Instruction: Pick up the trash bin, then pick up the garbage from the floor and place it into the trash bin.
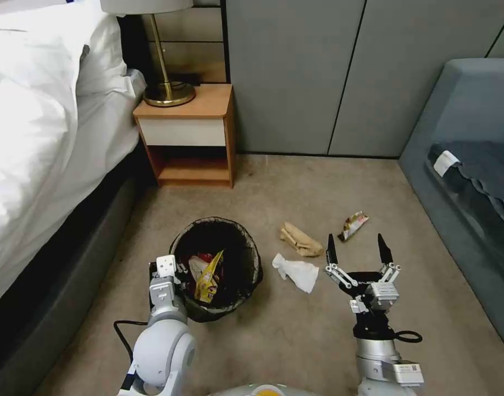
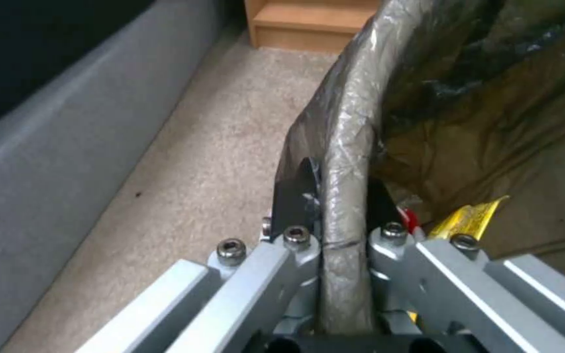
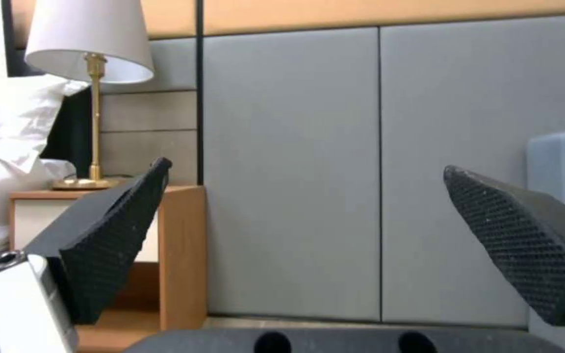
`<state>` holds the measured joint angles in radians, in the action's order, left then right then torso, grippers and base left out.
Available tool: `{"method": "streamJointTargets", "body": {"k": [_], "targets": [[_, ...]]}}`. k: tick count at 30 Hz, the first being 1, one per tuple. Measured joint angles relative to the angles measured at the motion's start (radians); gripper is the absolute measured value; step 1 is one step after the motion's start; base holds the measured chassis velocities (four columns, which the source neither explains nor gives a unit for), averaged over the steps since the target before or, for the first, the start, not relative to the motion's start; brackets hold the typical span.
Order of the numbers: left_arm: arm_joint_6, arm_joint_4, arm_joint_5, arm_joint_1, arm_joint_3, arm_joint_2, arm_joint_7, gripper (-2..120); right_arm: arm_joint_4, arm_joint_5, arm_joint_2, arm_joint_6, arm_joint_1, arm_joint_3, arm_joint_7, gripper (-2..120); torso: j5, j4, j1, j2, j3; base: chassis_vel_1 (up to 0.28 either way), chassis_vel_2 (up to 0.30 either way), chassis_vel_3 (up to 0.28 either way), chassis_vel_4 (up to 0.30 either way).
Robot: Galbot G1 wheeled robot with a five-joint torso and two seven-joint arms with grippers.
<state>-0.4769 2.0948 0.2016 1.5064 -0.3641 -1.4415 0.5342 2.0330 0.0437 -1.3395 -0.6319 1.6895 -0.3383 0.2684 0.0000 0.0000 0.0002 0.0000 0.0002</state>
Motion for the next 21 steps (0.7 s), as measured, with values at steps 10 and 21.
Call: {"method": "streamJointTargets", "body": {"k": [10, 21], "targets": [[-0.001, 0.011, 0.000, 0.004, 0.000, 0.007, 0.000, 1, -0.004, 0.025, 0.011, -0.005, -0.027, -0.006, -0.002, 100, 0.0000, -0.0001, 0.000, 0.000, 0.000, -0.006, 0.014, 0.000, -0.005], [0.003, 0.023, 0.011, 0.006, 0.001, 0.009, 0.001, 1, -0.117, -0.057, 0.117, 0.187, -0.196, -0.012, -0.125, 100, 0.0000, 0.0000, 0.000, 0.000, 0.000, 0.000, 0.000, 0.000, 0.000]]}}
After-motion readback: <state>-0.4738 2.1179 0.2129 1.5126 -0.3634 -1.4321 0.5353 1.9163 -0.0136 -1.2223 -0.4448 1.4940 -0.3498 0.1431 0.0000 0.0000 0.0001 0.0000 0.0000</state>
